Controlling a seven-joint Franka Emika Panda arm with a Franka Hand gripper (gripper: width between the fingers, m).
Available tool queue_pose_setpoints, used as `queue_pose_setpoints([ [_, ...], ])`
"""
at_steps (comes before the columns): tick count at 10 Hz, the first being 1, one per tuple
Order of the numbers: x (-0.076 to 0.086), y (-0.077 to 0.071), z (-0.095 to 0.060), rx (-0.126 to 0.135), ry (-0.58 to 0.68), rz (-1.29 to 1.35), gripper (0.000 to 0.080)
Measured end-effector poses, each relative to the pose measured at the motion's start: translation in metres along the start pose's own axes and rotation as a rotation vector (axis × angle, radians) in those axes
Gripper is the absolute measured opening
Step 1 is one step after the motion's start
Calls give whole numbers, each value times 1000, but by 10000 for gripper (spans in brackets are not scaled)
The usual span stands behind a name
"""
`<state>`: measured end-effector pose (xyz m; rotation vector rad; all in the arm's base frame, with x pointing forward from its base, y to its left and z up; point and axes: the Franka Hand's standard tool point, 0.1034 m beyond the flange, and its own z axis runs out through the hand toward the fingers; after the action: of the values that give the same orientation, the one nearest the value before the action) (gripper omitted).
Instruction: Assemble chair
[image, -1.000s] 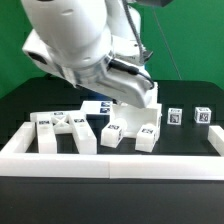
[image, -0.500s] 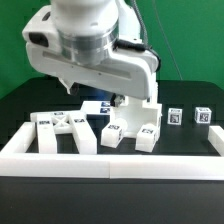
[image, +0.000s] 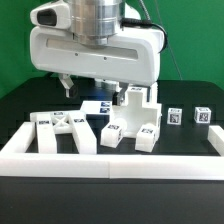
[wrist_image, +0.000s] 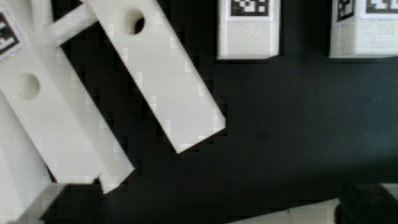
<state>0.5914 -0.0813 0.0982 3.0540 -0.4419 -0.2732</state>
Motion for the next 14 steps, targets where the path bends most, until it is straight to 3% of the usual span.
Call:
queue_pose_setpoints([
  [2, 6, 9, 5, -4, 93, -151, 649],
  [5, -3, 45, 22, 0, 113, -474, 649],
  [11, -8, 54, 27, 2, 100, -529, 649],
  [14, -30, 66, 49, -6, 93, -532, 649],
])
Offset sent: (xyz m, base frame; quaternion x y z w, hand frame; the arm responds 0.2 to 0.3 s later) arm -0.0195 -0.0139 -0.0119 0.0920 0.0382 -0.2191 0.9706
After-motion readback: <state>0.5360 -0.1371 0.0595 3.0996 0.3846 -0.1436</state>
